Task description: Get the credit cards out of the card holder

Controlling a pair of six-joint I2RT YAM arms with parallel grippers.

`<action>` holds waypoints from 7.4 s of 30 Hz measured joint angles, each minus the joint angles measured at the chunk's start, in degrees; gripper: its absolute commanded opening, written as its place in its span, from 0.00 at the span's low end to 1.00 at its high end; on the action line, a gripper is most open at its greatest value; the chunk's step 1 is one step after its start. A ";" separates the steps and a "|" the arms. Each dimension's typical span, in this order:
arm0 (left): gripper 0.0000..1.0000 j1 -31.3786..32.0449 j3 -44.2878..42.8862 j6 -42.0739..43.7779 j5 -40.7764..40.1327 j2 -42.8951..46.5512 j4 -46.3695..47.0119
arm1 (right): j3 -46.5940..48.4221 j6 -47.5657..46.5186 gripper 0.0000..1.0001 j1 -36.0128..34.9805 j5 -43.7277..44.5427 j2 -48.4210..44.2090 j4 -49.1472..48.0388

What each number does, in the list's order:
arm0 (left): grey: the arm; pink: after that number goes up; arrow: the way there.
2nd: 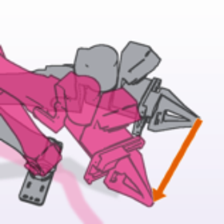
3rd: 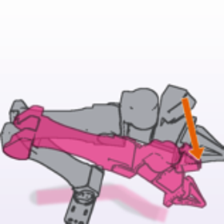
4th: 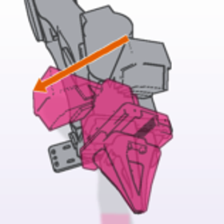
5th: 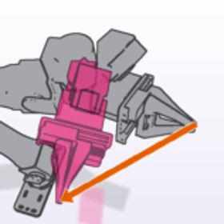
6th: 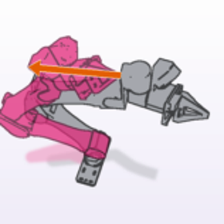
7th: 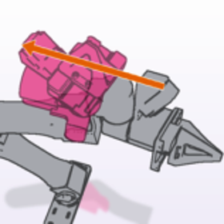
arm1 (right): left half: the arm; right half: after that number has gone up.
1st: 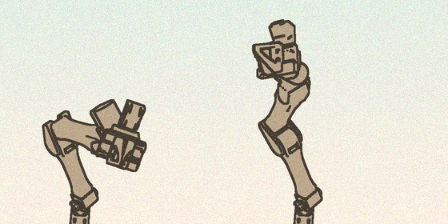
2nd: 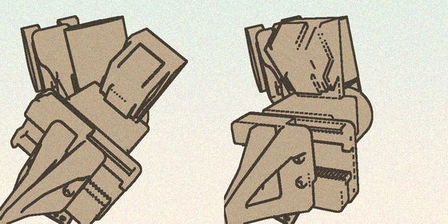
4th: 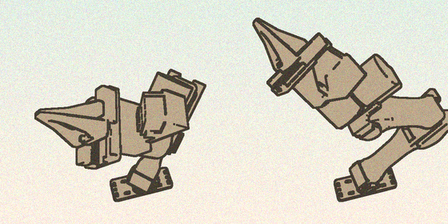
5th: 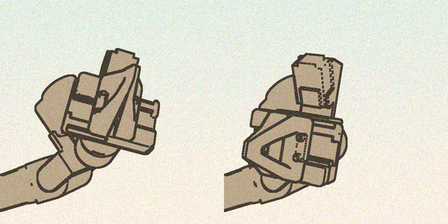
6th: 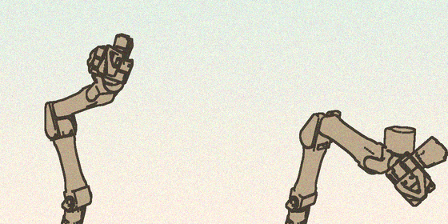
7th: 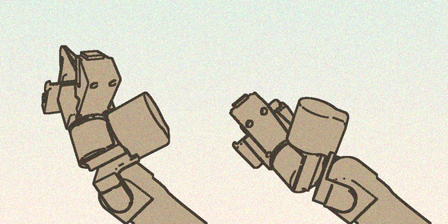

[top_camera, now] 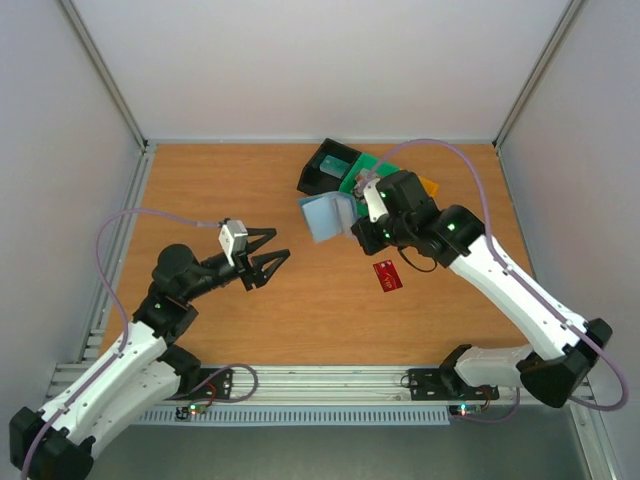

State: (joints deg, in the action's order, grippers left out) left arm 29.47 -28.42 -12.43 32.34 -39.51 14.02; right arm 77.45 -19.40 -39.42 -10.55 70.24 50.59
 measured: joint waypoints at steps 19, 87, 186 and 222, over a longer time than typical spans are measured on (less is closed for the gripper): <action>0.44 5.11 -0.50 -8.87 8.31 -6.12 1.66 | -3.82 3.43 0.01 -6.16 -3.67 4.90 -10.32; 0.00 1.55 -1.90 -12.61 17.03 1.33 3.78 | -9.44 -13.62 0.67 -1.88 -31.85 -2.86 -17.00; 0.00 -2.49 -8.20 39.78 16.79 9.94 -27.56 | -16.92 -7.96 0.01 18.16 -42.56 -8.20 -14.51; 0.00 -2.40 5.97 131.38 24.17 15.78 -13.16 | -34.99 12.22 0.01 13.53 -48.43 5.25 -30.18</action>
State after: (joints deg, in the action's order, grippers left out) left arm 27.07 -22.46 118.96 56.51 -23.73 0.86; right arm 42.46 -7.18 -25.89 -58.98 75.48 20.40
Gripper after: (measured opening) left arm 0.006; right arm 0.053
